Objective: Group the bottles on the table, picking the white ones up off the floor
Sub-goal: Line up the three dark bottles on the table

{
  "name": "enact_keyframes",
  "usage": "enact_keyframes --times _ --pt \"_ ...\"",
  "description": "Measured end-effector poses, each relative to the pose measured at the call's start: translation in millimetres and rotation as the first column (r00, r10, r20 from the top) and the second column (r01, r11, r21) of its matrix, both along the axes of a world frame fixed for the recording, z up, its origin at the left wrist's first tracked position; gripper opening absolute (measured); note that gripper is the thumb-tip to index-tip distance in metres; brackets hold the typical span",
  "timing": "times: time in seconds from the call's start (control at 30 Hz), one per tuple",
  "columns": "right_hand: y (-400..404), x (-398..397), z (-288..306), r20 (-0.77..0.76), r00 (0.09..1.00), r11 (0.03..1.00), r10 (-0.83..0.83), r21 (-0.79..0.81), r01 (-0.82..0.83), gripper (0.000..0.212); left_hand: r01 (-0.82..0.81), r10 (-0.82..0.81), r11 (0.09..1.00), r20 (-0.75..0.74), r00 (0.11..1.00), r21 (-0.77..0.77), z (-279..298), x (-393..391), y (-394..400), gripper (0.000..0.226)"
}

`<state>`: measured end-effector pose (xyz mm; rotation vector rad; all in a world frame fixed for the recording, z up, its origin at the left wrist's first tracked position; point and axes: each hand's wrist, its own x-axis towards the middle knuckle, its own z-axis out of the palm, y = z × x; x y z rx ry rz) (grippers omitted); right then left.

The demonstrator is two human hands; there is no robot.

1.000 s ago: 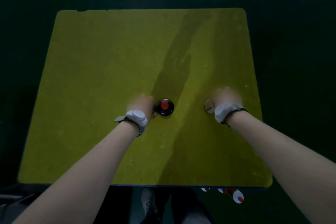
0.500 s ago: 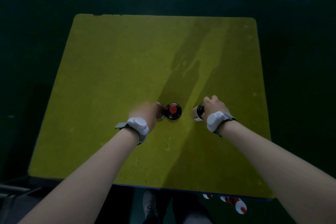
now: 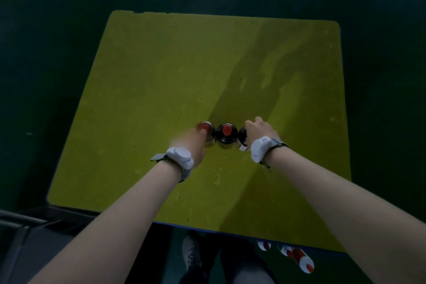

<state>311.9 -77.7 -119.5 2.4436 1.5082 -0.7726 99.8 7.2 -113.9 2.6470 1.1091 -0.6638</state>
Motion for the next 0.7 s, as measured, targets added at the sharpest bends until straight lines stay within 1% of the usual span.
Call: enact_keyframes --times 0.2,0.33,0.47,0.6,0.7 --pt "-17.5 -11.7 22.7 0.042 0.999 0.997 0.005 0.08 -0.008 0.013 0.011 -0.013 0.999 0.038 0.999 0.04 21.2 -3.9 -12.7 0.045" --pt "-47.6 -20.7 37.1 0.076 0.997 0.991 -0.017 0.137 0.006 0.02 0.05 -0.053 0.998 0.057 0.997 0.05 36.9 -6.9 -31.6 0.037" --pt "-102.2 -38.7 42.0 0.055 0.994 0.988 -0.092 0.127 0.084 0.018 0.132 -0.135 0.99 0.058 0.989 0.046 43.8 -14.7 -74.6 0.037" --pt "-180.4 -65.9 40.8 0.048 0.985 0.984 -0.165 0.071 0.161 0.028 0.227 -0.228 0.974 0.057 0.972 0.019 40.1 -29.7 -139.9 0.035" --pt "-238.9 -87.7 32.4 0.045 0.978 0.979 -0.202 0.046 0.2 0.029 0.285 -0.281 0.958 0.079 0.956 -0.04 29.3 -42.2 -190.3 0.035"
